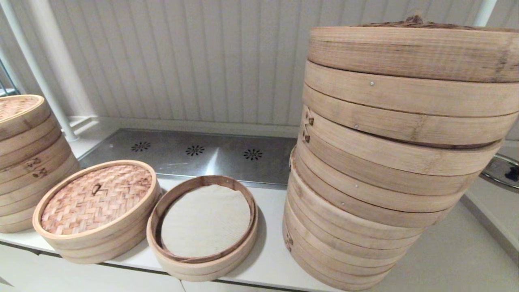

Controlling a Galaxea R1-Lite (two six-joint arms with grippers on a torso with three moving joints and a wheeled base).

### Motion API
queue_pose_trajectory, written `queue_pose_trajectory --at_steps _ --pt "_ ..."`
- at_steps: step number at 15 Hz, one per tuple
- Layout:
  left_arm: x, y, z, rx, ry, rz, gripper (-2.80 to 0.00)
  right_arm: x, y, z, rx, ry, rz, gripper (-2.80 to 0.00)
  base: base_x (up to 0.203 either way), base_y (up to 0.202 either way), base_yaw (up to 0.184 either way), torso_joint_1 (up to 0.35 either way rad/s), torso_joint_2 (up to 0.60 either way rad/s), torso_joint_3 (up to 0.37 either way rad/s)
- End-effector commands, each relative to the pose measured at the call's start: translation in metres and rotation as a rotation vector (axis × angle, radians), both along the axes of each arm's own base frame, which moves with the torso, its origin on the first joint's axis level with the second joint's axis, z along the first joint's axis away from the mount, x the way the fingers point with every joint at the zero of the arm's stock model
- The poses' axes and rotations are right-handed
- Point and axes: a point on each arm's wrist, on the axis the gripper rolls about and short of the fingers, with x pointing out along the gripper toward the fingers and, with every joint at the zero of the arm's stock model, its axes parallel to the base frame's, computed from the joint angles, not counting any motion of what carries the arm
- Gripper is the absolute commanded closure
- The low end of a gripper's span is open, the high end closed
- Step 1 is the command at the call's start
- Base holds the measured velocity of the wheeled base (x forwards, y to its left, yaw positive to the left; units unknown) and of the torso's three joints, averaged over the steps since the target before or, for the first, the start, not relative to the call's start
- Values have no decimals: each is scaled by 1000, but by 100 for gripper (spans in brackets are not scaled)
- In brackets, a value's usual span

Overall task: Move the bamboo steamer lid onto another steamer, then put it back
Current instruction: Pick up the steamer

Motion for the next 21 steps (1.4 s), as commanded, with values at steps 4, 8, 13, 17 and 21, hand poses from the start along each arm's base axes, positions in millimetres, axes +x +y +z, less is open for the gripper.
queue_pose_trajectory --at_steps 4,8,13,17,21 --pt "-2 1 -5 20 -22 26 0 0 0 0 0 -1 1 0 0 0 0 0 0 0" --pt "-1 1 -5 23 -30 26 0 0 0 0 0 -1 -1 0 0 0 0 0 0 0" --pt "-1 1 -5 16 -31 24 0 0 0 0 0 0 -1 0 0 0 0 0 0 0" --pt "-1 1 -5 12 -33 26 0 0 0 0 0 1 1 0 0 0 0 0 0 0" --pt "-1 1 -5 -8 -37 27 0 0 0 0 0 -1 1 0 0 0 0 0 0 0"
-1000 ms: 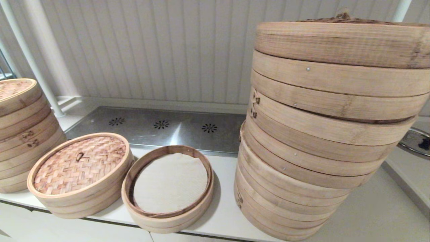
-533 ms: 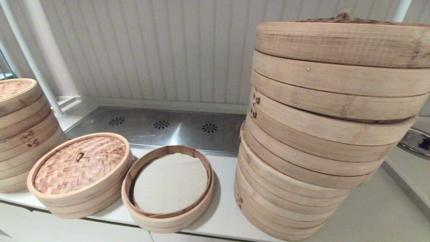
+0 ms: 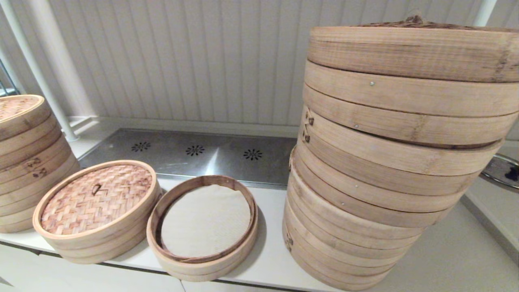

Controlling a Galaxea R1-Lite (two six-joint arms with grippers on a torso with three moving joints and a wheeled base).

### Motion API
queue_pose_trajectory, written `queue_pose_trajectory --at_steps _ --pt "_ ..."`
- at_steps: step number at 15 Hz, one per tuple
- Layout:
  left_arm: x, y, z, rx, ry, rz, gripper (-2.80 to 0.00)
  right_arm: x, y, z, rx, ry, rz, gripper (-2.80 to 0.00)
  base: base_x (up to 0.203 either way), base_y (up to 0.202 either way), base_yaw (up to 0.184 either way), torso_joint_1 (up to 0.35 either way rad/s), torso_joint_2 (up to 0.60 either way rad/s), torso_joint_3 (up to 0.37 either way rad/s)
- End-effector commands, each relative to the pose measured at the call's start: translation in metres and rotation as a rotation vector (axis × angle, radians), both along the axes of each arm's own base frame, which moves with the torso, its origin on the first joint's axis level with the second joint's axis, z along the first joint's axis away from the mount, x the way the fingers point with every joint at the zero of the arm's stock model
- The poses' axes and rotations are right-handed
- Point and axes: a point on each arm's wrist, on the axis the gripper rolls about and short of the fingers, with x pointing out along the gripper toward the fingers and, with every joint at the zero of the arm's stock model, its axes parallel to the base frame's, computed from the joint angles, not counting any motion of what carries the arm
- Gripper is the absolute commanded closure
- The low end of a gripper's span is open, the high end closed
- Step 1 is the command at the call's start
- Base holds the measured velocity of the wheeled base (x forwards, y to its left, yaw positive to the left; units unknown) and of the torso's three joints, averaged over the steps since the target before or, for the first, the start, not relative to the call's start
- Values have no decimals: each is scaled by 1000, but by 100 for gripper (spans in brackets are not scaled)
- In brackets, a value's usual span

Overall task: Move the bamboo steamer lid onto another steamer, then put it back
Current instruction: Pick up the steamer

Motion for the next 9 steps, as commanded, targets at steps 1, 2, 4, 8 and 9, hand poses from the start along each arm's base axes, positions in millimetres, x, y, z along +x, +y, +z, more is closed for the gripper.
queue_pose_trajectory --at_steps 1,2,4,8,9 --pt "0 0 0 -3 -1 0 0 0 0 0 0 -1 1 0 0 0 0 0 0 0" --pt "0 0 0 -3 -1 0 0 0 0 0 0 1 0 0 0 0 0 0 0 0" --pt "0 0 0 -3 -1 0 0 0 0 0 0 0 0 0 0 0 0 0 0 0" --pt "0 0 0 25 12 3 0 0 0 0 0 0 0 0 0 0 0 0 0 0" --pt "-1 0 0 35 20 -1 0 0 0 0 0 0 0 0 0 0 0 0 0 0"
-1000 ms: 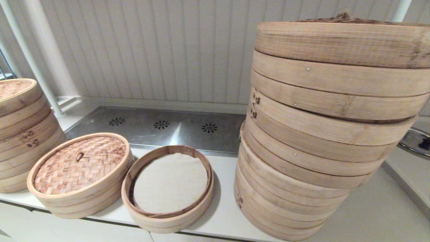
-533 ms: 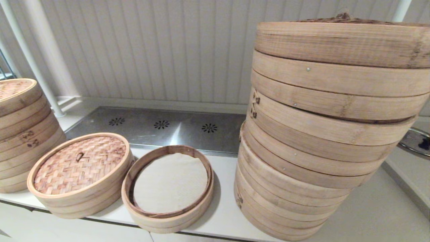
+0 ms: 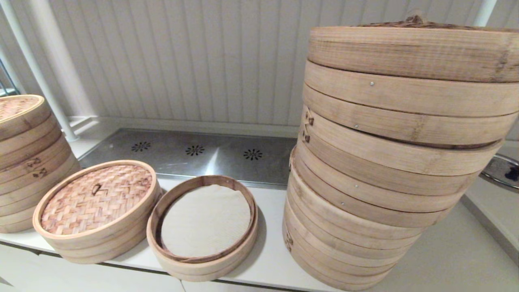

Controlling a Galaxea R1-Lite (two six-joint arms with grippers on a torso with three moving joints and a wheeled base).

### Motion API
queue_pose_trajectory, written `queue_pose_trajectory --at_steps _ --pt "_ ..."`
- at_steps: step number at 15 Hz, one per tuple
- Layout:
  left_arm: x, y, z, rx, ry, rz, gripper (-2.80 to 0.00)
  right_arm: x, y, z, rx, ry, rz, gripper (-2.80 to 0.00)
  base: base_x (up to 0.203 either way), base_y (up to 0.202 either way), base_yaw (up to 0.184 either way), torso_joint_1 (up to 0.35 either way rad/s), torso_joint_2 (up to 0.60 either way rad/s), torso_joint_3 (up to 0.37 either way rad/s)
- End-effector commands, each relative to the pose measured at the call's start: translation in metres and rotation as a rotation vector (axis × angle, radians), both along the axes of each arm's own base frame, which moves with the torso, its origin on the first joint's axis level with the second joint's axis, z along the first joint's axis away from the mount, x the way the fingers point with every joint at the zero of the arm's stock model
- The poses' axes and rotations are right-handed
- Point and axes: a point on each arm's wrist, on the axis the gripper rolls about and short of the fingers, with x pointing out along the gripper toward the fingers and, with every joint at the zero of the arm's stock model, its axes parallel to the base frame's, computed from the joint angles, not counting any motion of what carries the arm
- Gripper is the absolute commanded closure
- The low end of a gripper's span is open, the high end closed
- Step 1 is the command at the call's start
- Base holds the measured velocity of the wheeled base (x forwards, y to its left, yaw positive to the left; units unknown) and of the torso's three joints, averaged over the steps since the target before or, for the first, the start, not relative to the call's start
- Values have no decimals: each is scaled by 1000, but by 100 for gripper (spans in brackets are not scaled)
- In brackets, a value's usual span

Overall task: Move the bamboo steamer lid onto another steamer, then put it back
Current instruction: Pick up the steamer

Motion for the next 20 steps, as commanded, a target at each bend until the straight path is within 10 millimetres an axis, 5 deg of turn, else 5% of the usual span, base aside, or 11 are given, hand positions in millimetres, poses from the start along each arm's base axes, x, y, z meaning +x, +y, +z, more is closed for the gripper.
queue_pose_trajectory --at_steps 1,3,5,9,14,20 --pt "0 0 0 12 6 -1 0 0 0 0 0 0 0 0 0 0 0 0 0 0" --pt "-3 0 11 15 -20 -3 0 0 0 0 0 -1 0 0 0 0 0 0 0 0" --pt "-5 0 43 9 -33 -6 0 0 0 0 0 -1 0 0 0 0 0 0 0 0" --pt "22 1 104 -13 63 22 0 0 0 0 0 -1 0 0 0 0 0 0 0 0" --pt "96 4 152 -69 294 108 0 0 0 0 0 -1 1 0 0 0 0 0 0 0" --pt "202 43 134 -243 615 232 0 0 0 0 0 -1 0 0 0 0 0 0 0 0"
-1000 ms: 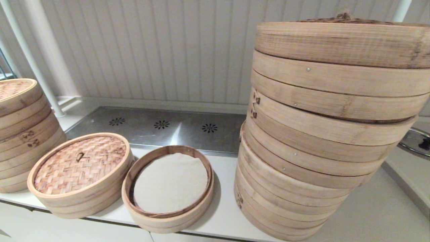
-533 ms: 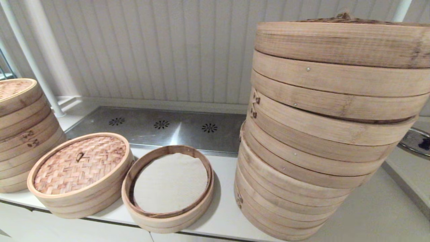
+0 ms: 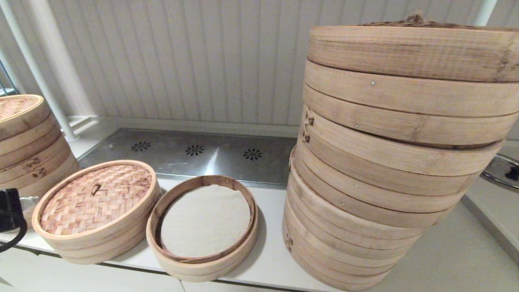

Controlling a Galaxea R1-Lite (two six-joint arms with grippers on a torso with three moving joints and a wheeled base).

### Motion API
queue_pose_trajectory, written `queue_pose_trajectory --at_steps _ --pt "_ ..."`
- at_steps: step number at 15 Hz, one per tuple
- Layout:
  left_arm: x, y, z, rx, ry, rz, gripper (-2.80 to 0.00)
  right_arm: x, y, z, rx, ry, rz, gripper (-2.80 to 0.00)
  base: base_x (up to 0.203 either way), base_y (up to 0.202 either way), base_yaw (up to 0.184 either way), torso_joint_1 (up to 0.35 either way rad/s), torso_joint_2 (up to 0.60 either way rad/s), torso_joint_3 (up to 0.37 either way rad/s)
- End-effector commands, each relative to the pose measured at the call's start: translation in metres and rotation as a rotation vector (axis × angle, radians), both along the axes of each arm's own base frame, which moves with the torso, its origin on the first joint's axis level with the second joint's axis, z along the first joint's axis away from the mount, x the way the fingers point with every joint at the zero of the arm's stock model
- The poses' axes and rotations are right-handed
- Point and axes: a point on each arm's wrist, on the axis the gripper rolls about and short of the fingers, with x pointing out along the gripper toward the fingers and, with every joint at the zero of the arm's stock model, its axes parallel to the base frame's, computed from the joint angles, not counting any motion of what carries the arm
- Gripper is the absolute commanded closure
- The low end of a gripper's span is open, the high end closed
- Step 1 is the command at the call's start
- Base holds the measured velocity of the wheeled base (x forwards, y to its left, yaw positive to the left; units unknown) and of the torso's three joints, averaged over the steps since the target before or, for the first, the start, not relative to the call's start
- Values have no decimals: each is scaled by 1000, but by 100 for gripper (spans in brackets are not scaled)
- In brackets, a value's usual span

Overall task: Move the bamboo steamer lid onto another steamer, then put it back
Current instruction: Pick up the steamer

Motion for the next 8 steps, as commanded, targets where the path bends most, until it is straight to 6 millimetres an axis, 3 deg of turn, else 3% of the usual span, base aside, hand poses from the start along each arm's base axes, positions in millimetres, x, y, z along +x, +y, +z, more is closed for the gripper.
queue_pose_trajectory --at_steps 1,3,4,8 --pt "44 26 -28 -62 170 67 0 0 0 0 0 -1 1 0 0 0 0 0 0 0" --pt "63 47 -44 -117 235 107 0 0 0 0 0 -1 0 0 0 0 0 0 0 0" --pt "68 52 -48 -131 251 111 -280 0 0 0 0 0 0 0 0 0 0 0 0 0" --pt "87 60 -48 -138 253 106 -280 0 0 0 0 0 1 0 0 0 0 0 0 0"
